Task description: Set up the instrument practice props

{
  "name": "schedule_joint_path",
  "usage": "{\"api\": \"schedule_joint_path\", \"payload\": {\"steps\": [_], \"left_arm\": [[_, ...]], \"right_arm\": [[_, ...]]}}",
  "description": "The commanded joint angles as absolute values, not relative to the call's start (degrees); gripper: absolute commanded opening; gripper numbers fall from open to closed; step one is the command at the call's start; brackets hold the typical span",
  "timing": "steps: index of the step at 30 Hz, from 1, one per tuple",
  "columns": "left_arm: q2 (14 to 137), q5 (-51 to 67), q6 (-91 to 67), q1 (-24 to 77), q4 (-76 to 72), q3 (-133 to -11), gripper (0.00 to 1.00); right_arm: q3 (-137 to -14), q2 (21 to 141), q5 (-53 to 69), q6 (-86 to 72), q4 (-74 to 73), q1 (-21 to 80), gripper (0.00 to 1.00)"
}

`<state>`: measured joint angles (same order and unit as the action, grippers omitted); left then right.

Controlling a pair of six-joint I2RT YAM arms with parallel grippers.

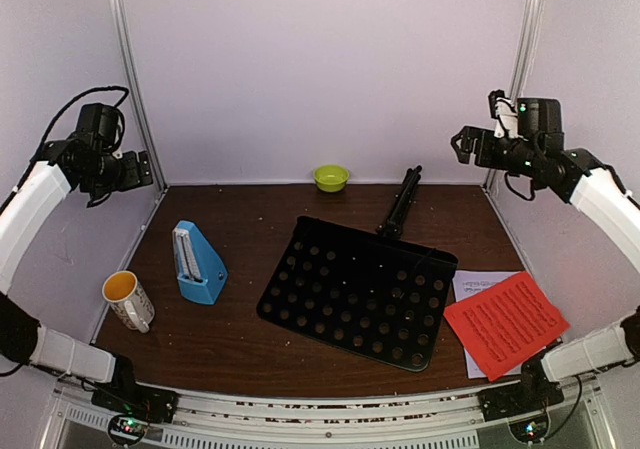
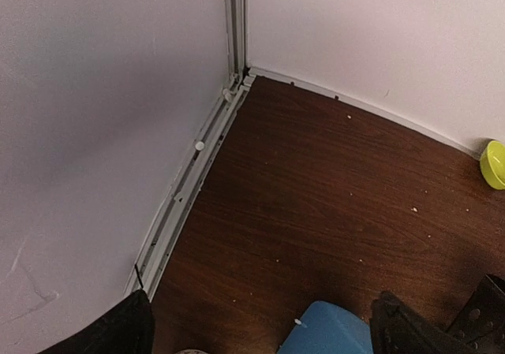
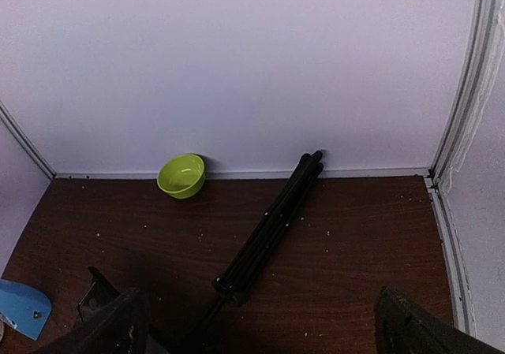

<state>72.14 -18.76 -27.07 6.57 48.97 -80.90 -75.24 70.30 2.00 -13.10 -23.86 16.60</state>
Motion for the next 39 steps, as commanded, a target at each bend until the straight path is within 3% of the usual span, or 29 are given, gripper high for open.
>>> {"api": "schedule_joint_path", "payload": {"steps": [1, 13, 28, 39], "left_arm": [[75.5, -11.6, -29.7, 4.2, 44.3, -83.3, 0.98], [77.5, 0.0, -27.6, 1.9, 40.5, -82.9, 0.98], [77.1, 9.5, -26.7, 1.5, 35.6, -78.7, 0.98], [78.8, 10.9, -25.7, 1.5, 35.1, -79.2, 0.98]], "right_arm": [[-84.3, 78.9, 6.3, -8.5, -28.4, 17.9, 1.00], [-110.4, 103.3, 7.3, 2.1, -47.8, 28.2, 1.00], [-116.2, 117.8, 3.3, 6.5, -60.7, 38.5, 1.00], [-117.1, 123.0, -3.5, 7.0, -63.0, 39.3, 0.85]]}}
